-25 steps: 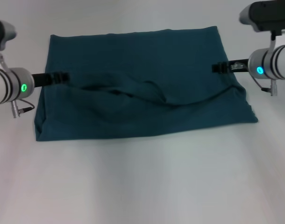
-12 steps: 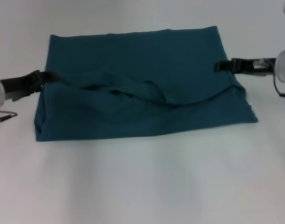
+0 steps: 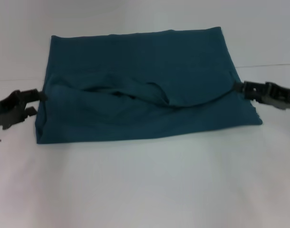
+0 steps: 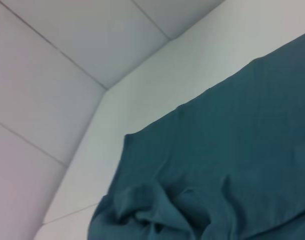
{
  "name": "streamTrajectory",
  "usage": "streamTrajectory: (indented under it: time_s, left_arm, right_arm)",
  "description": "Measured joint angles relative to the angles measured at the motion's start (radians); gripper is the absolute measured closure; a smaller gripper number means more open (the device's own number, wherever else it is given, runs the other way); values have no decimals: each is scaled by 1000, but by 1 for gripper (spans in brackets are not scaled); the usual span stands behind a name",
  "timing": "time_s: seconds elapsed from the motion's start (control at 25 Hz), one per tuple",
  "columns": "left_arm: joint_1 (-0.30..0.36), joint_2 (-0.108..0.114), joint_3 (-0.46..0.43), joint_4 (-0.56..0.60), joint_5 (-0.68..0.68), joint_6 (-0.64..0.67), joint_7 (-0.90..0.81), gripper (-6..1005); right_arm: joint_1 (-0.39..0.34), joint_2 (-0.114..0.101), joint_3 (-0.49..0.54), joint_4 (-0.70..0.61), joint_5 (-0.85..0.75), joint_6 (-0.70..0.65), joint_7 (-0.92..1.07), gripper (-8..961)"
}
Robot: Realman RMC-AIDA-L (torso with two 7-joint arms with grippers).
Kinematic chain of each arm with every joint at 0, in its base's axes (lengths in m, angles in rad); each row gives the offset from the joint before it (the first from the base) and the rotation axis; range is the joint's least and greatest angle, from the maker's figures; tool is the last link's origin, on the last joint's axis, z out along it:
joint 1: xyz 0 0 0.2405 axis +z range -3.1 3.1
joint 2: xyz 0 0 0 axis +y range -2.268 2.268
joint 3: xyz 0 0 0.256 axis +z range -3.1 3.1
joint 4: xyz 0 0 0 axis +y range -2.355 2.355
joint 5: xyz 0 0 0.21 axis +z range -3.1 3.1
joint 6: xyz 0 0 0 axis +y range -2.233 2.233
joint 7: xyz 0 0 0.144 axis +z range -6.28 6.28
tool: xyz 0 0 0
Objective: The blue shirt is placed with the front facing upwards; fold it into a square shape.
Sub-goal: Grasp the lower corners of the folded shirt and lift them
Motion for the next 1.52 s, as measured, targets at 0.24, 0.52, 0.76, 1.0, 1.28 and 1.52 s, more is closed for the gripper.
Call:
streamTrajectory:
  time_s: [0.24, 0.52, 0.76, 1.0, 1.28, 1.52]
  left_arm:
    - [7, 0, -18, -79, 0, -37, 110, 425]
    - [0, -18, -7, -119, 5, -129, 381, 433]
    - [-10, -18, 7, -168, 10, -184, 411, 440]
    - [-14, -24, 40, -174, 10, -212, 415, 447]
    - [-24, -27, 48, -192, 11, -220, 418, 455]
    - [-29, -28, 65, -199, 12, -234, 419, 462]
  right_arm:
    - [-17, -7, 58, 79, 24, -54, -87, 276]
    - [-17, -11, 63, 97, 25, -51, -108, 275]
    - [-18, -11, 67, 98, 26, -51, -109, 275]
    - [-18, -11, 75, 99, 27, -52, -110, 275]
    - [-20, -8, 87, 100, 27, -53, -118, 275]
    - [-21, -8, 89, 100, 27, -53, -118, 276]
